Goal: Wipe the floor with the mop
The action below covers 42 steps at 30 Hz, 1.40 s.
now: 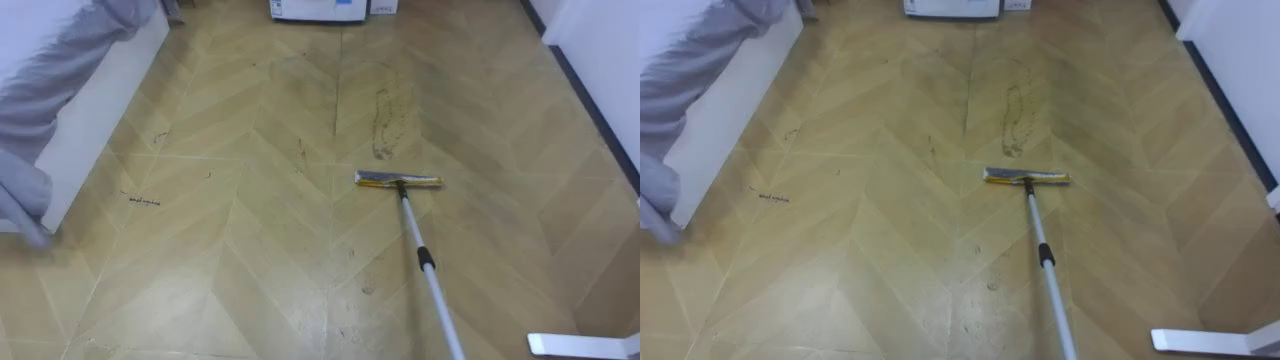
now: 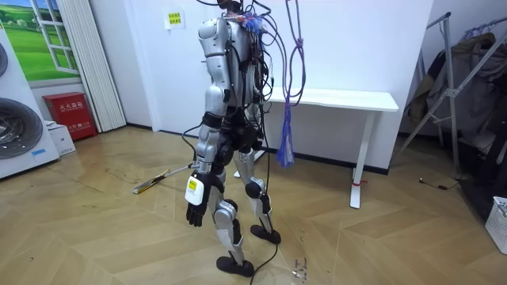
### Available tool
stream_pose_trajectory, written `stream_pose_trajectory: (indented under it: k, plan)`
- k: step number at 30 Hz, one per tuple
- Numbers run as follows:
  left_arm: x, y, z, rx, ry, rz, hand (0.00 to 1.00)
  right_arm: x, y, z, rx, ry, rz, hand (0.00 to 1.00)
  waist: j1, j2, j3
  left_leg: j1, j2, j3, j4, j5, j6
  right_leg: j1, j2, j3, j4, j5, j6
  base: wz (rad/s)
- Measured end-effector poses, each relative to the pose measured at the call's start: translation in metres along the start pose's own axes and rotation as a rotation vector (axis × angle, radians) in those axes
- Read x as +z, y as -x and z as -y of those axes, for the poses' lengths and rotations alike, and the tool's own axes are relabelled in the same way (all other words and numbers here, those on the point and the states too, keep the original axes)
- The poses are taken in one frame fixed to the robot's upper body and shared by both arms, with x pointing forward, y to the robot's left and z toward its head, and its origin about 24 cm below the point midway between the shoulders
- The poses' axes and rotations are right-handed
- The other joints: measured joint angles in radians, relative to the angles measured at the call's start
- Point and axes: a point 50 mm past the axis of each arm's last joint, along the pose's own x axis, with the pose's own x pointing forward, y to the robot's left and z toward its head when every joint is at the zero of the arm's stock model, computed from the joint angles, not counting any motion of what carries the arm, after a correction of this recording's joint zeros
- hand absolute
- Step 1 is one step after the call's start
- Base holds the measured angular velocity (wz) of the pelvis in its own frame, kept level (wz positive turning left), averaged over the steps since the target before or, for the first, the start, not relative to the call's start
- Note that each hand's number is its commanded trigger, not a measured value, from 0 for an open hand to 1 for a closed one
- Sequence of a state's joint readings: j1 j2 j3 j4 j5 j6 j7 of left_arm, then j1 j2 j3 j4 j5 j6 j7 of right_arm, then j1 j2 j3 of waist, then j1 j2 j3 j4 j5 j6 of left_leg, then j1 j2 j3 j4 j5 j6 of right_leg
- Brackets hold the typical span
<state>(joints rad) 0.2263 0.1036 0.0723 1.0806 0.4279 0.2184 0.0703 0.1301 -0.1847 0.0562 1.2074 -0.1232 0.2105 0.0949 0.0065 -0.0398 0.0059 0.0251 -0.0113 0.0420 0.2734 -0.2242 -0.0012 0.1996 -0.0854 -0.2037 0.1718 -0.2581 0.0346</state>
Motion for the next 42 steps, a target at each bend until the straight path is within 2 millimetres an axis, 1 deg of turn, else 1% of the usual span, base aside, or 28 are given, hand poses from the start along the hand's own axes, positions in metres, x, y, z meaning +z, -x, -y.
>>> stream_pose_trajectory:
  k: [8,9,12,18,23,24,27,31,34,35,38,39,40,41,42]
  plan:
    - [0.0,0.0,0.0,-0.021,0.0,-0.005,0.0,0.002,0.0,0.003,-0.006,0.003,-0.004,1.0,-0.001,0.001,-0.0001,-0.006,0.0,0.0,0.002,0.0,0.0,-0.006,0.0,-0.002,0.002,0.0,0.0,0.0]
    - [-0.002,0.0,0.001,-0.023,0.001,-0.014,0.0,0.002,0.0,0.003,-0.006,0.003,-0.005,1.0,-0.001,0.0,0.0,-0.006,0.0,0.0,0.002,0.0,0.0,-0.005,0.0,-0.005,0.002,0.0,0.0,0.0]
    - [0.0,0.0,0.0,-0.022,0.001,-0.014,0.0,0.002,0.0,0.003,-0.006,0.003,-0.006,1.0,-0.001,0.0,0.0,-0.009,0.001,-0.001,0.002,0.0,0.0,-0.006,-0.001,-0.019,0.002,0.0,0.0,0.0]
    - [-0.001,0.0,0.001,-0.035,0.0,-0.022,0.0,0.002,0.0,0.003,-0.004,0.004,-0.021,1.0,-0.002,-0.004,0.0003,-0.015,0.0,-0.004,0.001,0.0,0.0,-0.008,0.0,-0.019,0.002,0.0,0.0,0.01]
    - [0.003,0.0,-0.001,-0.035,-0.001,-0.015,0.0,0.001,0.0,0.003,-0.004,0.002,-0.024,1.0,0.0,-0.006,-0.0001,-0.022,0.0,-0.005,0.004,0.0,0.0,-0.016,0.0,-0.02,0.003,0.0,0.0,0.0]
    - [0.006,-0.001,-0.001,-0.033,-0.002,-0.009,0.0,0.004,0.0,0.003,-0.005,0.004,-0.018,1.0,0.0,-0.005,-0.0013,-0.032,0.0,-0.006,0.005,0.0,0.0,-0.026,0.0,-0.02,0.007,0.0,0.0,0.0]
    - [0.013,-0.001,-0.004,-0.026,-0.005,0.009,0.0,0.006,0.0,0.004,-0.005,0.007,-0.027,1.0,0.002,-0.004,-0.0009,-0.062,0.002,-0.008,0.026,0.0,0.0,-0.054,0.001,-0.019,0.017,0.0,0.0,0.02]
    - [0.022,-0.002,-0.007,-0.013,-0.018,0.028,0.0,0.011,0.0,0.006,-0.012,0.008,-0.024,1.0,0.0,-0.002,-0.0003,-0.119,0.002,-0.025,0.049,0.0,0.001,-0.098,0.003,-0.033,0.031,0.0,0.0,0.11]
    - [0.023,-0.002,-0.008,0.0,-0.028,0.034,0.0,0.012,0.0,0.007,-0.023,0.007,-0.029,1.0,0.0,-0.001,0.0005,-0.149,0.002,-0.033,0.057,0.0,0.001,-0.122,0.004,-0.041,0.035,0.0,-0.001,0.08]
    - [0.023,-0.002,-0.008,0.003,-0.028,0.037,0.0,0.011,0.0,0.007,-0.025,0.004,-0.029,1.0,-0.001,-0.001,-0.0004,-0.159,0.002,-0.037,0.063,0.0,0.001,-0.13,0.004,-0.043,0.038,0.0,-0.001,0.13]
    - [0.025,-0.002,-0.009,0.021,-0.033,0.051,0.0,0.012,0.0,0.008,-0.038,0.001,-0.03,1.0,0.0,0.002,0.0008,-0.209,0.004,-0.047,0.081,0.0,0.001,-0.177,0.007,-0.049,0.055,0.0,-0.001,0.08]
    - [0.027,-0.002,-0.01,0.025,-0.039,0.061,0.0,0.013,0.0,0.01,-0.048,0.002,-0.028,1.0,0.0,0.005,-0.0013,-0.24,0.007,-0.049,0.098,0.0,0.001,-0.209,0.008,-0.05,0.071,0.0,-0.001,0.0]
    - [0.03,-0.002,-0.01,0.026,-0.04,0.068,0.0,0.015,0.0,0.011,-0.054,0.002,-0.026,1.0,0.0,0.012,-0.0054,-0.257,0.009,-0.05,0.106,0.0,0.001,-0.227,0.009,-0.051,0.081,0.0,-0.001,0.0]
    - [0.034,-0.002,-0.012,0.032,-0.04,0.082,0.0,0.017,0.001,0.011,-0.065,0.002,-0.02,1.0,0.001,0.013,0.0016,-0.284,0.013,-0.05,0.113,0.002,0.003,-0.263,0.009,-0.05,0.107,0.0,-0.001,0.0]
    - [0.038,-0.002,-0.013,0.039,-0.042,0.096,0.0,0.019,0.001,0.012,-0.074,0.0,-0.015,1.0,0.0,0.015,0.0052,-0.319,0.015,-0.051,0.135,0.002,0.003,-0.305,0.007,-0.05,0.142,-0.006,-0.006,0.0]
